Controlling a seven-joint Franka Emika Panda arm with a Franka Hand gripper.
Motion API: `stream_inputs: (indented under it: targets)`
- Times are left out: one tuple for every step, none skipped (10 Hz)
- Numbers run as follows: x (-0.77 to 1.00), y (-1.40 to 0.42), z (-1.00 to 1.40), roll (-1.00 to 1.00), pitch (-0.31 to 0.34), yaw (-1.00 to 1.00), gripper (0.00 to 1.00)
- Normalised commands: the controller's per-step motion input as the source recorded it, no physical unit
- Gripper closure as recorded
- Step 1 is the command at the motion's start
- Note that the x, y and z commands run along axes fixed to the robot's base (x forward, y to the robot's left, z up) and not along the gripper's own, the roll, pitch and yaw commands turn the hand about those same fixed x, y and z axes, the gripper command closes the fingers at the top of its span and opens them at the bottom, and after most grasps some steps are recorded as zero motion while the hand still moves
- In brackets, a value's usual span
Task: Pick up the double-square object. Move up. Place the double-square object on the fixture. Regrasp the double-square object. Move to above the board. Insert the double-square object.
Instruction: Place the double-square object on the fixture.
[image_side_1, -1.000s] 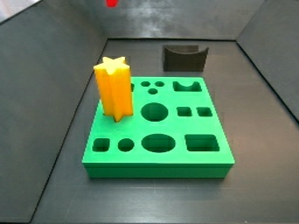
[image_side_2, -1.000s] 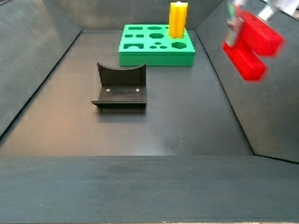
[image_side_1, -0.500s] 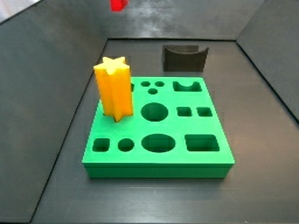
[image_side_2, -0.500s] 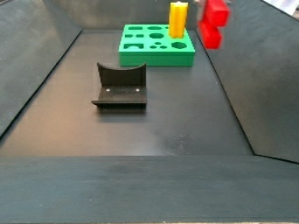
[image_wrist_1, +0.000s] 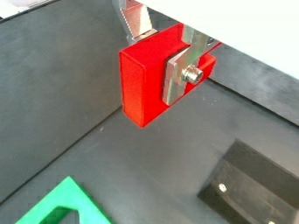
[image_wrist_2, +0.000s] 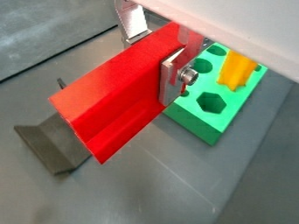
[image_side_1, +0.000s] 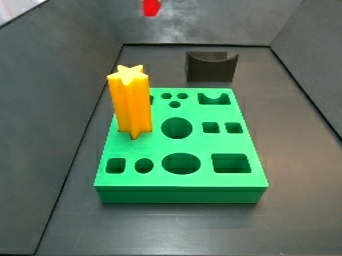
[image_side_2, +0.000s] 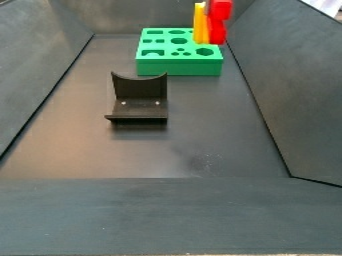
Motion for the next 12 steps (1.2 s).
stream_inputs:
  targets:
    - [1.00,-0.18,0.03,-0.09,0.136,0.02,1.00]
    - [1.00,-0.15,0.02,-0.08,0.134,0.02,1.00]
    - [0.91,-0.10,0.02,-0.07,0.139,0.02,1.00]
    - [1.00,0.38,-0.14,-1.00,-0.043,0.07,1.00]
    - [1.00,0.43,-0.15,-1.00,-0.041,0.06,1.00]
    - [1.00,0.40,-0.14,-1.00,-0.040,0.05,1.00]
    - [1.00,0.31,-0.12,-1.00,-0.028,0.04,1.00]
    - [1.00,0.29,-0.10,-1.00,-0.006,0.03,1.00]
    - [1.00,0.24,-0.07,-1.00,0.028,0.02,1.00]
    - [1.00,0.20,-0.06,-1.00,0.049,0.01,1.00]
    - [1.00,0.16,-0.05,-1.00,0.071,0.00,1.00]
    - [0.98,0.14,-0.05,-1.00,0.083,-0.01,1.00]
